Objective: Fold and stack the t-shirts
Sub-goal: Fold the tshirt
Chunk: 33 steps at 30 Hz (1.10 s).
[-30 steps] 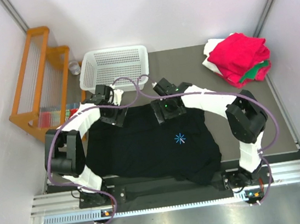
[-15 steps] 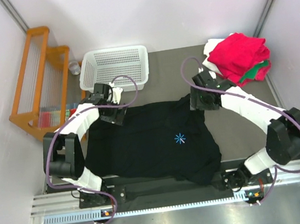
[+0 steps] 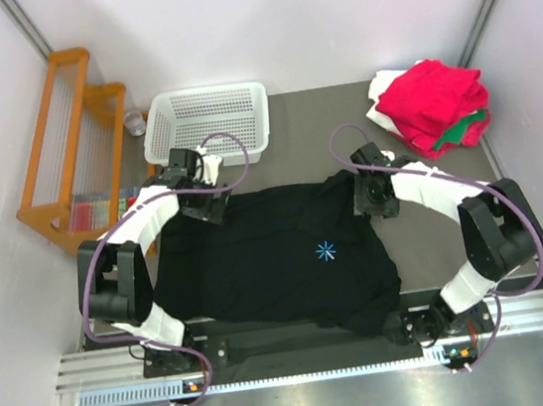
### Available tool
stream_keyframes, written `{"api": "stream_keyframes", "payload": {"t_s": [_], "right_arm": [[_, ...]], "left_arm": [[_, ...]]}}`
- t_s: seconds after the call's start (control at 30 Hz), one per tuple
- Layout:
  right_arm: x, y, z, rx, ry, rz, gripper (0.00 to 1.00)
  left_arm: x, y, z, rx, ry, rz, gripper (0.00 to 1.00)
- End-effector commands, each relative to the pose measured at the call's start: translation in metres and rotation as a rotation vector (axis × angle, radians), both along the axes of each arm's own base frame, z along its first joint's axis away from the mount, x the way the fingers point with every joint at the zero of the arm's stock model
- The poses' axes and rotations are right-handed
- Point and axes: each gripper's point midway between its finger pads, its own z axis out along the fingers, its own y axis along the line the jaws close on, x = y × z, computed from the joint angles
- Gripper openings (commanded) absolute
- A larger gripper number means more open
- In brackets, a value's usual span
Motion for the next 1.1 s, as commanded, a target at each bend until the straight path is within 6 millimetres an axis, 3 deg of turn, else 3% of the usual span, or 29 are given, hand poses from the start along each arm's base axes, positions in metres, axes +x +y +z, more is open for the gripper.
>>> {"api": "stream_keyframes", "payload": {"t_s": [0.0,0.2,0.6,0.7,0.73,0.83,1.07], "right_arm": [[0.032,-0.012,0.008,0.025,-0.065,-0.072,0.58],[0.054,-0.011,0.003,0.042,-0.063,-0.082,0.57],[0.059,0.002,-0.026,0.087,-0.009,-0.064,0.50],[0.060,0.003,-0.034,0.090,0.002,-0.067,0.37],[0.059,0.005,-0.036,0.093,0.008,-0.067,0.28],[0.058,0.008,-0.042,0.111,0.017,-0.069,0.18],[0.053,0.007,-0.049,0.106,0.034,-0.065,0.15]], "left_arm": [[0.007,-0.005,0.015,-0.030,-0.031,0.001,0.99],[0.006,-0.004,0.014,-0.030,-0.028,0.001,0.99],[0.006,-0.007,0.008,-0.037,-0.006,-0.003,0.99],[0.007,-0.007,0.009,-0.035,-0.008,-0.002,0.99],[0.007,-0.008,0.009,-0.036,-0.006,-0.004,0.99],[0.008,-0.007,0.011,-0.035,-0.006,0.000,0.99],[0.010,-0.009,0.013,-0.045,-0.007,-0.003,0.99]]}}
